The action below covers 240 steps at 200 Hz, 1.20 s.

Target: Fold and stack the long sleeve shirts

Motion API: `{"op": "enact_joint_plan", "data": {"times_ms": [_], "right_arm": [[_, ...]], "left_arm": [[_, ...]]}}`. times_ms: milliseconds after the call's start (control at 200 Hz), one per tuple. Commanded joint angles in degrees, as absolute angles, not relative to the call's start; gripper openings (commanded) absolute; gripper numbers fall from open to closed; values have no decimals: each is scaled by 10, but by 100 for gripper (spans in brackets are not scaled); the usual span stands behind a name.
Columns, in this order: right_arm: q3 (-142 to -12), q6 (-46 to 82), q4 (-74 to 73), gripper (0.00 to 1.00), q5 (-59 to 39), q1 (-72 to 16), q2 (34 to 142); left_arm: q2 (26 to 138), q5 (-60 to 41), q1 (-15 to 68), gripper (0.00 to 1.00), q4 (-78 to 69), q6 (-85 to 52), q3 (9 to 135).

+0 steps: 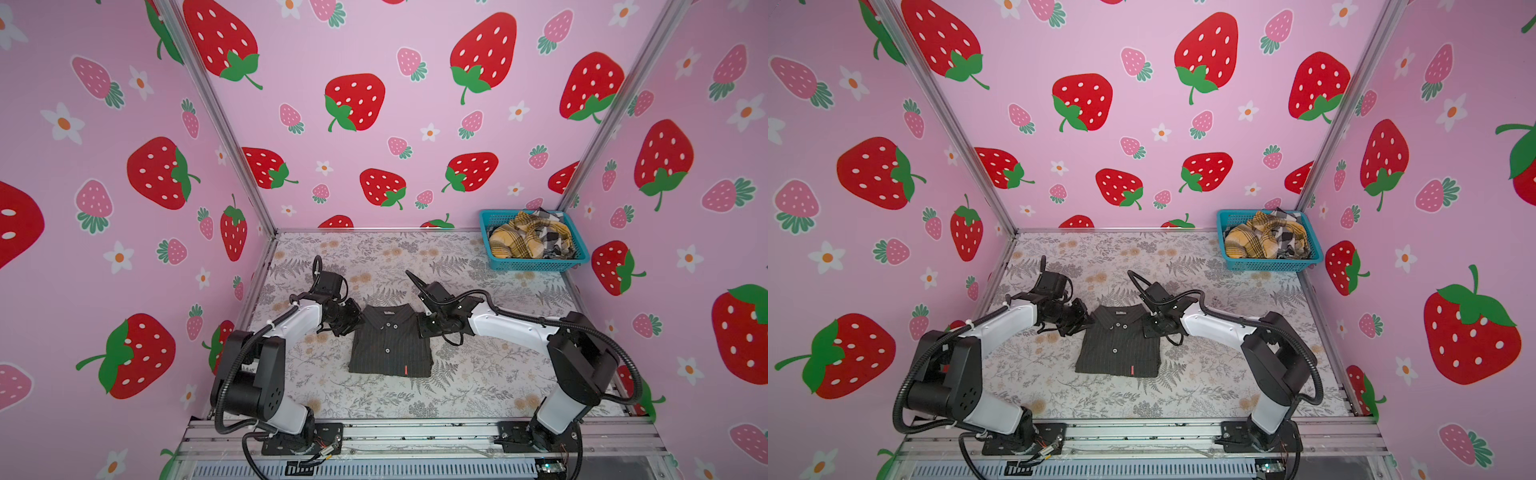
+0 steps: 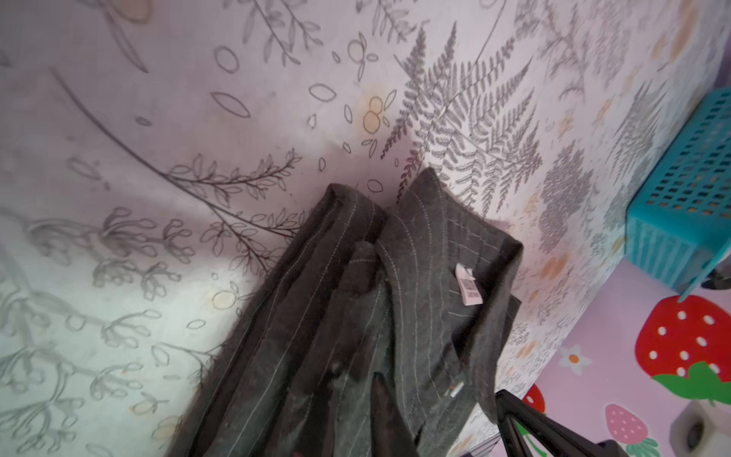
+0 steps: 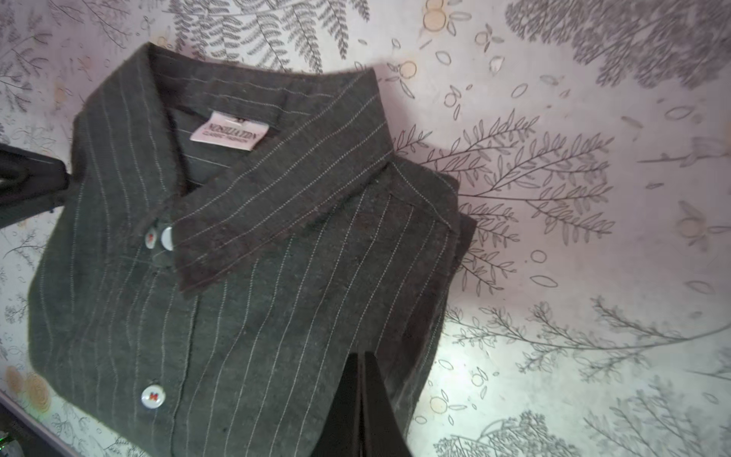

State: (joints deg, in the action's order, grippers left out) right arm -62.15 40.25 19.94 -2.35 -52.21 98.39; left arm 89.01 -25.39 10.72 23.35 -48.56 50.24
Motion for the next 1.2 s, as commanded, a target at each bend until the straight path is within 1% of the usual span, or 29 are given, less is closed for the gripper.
{"op": "enact_joint_plan", "data": {"times_ms": [0,115,190,270,345,440,560,675,725,810,915,980,1085,1195], "right_arm": [[-602,421,175,4,-29,-519,1004],[-570,426,174,3,-7,-510,1014],[-548,430,158,1,-28,-495,1017],[-551,432,171,1,-16,-489,1015],[-566,430,204,1,10,-487,1014],[-571,420,210,0,10,-487,1005],[-588,399,219,0,5,-492,969],[-628,383,232,7,14,-502,934],[-657,373,245,8,13,-507,940],[-703,354,249,13,6,-519,964],[-759,331,241,19,-10,-537,1009],[-797,320,244,22,-9,-551,1042],[-837,315,252,23,-4,-562,1084],[-838,315,248,21,-2,-567,1110]], "left_arm": [[907,-265,108,15,211,-489,503],[933,-256,108,13,210,-482,497],[952,-255,107,10,207,-481,491],[961,-257,107,9,199,-482,481],[953,-256,107,9,190,-487,471],[933,-263,109,9,191,-488,476],[883,-260,111,13,217,-476,502],[834,-235,110,18,270,-458,541],[821,-226,109,20,285,-453,553],[815,-221,105,20,300,-448,562],[822,-229,98,14,303,-448,554],[826,-237,96,13,293,-451,539],[836,-248,94,11,278,-454,519],[846,-259,93,8,266,-455,508]]}}
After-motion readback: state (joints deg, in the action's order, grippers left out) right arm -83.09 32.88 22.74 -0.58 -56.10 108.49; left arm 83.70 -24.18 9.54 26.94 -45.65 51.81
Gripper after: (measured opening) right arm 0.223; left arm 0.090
